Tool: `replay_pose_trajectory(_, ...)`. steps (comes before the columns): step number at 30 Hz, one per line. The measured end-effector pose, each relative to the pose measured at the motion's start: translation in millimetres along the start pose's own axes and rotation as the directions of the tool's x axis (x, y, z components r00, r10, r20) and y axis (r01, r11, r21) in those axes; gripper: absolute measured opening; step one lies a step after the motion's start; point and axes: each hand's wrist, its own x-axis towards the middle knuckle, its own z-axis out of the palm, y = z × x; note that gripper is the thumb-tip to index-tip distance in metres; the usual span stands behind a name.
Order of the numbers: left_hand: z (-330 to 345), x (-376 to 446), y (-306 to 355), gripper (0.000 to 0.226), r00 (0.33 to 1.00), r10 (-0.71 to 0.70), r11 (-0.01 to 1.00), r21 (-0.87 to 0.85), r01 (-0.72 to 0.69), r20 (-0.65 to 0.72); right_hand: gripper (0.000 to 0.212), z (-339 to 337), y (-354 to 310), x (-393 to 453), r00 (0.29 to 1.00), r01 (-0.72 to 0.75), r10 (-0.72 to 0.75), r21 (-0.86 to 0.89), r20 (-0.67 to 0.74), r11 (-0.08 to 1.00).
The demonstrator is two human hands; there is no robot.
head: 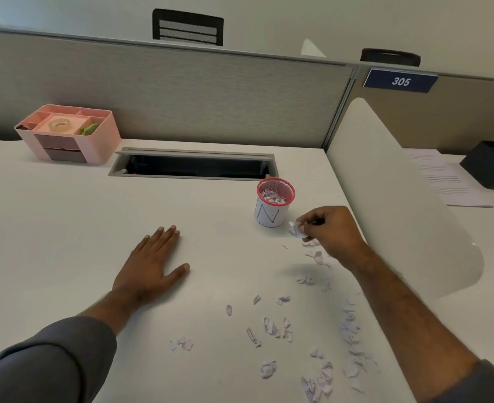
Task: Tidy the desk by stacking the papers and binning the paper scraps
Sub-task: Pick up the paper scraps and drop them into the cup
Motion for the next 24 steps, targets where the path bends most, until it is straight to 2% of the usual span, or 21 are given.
replay_pose_trajectory(4,2.1,3.9,-0.1,0.085,1.0,-0.025,0.999,0.031,0.025,0.012,0.017,2.1,-19.1,37.6,0.997,0.062,-0.061,0.025,-0.057,0.998)
replay_pose_trajectory(7,2.8,5.3,-0.4,0.083,0.999,-0.036,0.999,0.022,0.036,0.007,0.006,10.7,-33.3,63.0,0.99,0.112,-0.117,-0.07,-0.074,0.991)
replay_pose_trajectory(10,3.4,5.1,-0.7,0.082,0.999,-0.041,0.999,0.014,0.041,-0.006,0.014,20.9,-43.1,80.4,0.984,0.154,-0.174,-0.28,-0.045,0.947)
replay_pose_trajectory(16,4.3,5.6,-1.3,0.079,0.998,-0.058,0.998,-0.001,0.058,-0.019,0.038,33.8,-53.1,96.5,0.986,0.164,-0.129,-0.488,0.104,0.857)
replay_pose_trajectory(18,4.8,5.7,-0.9,0.078,0.998,-0.061,0.998,-0.003,0.061,-0.024,0.037,34.9,-51.4,99.7,0.988,0.157,-0.137,-0.476,0.077,0.865)
replay_pose_trajectory(21,4.5,5.1,-0.4,0.079,0.998,-0.063,0.998,-0.005,0.063,-0.024,0.021,34.4,-46.1,102.5,0.977,0.187,-0.214,-0.42,-0.017,0.888)
replay_pose_trajectory(24,4.5,4.9,-0.4,0.079,0.998,-0.065,0.998,-0.007,0.065,-0.021,0.013,26.0,-38.9,103.9,0.959,0.208,-0.252,-0.284,-0.127,0.936)
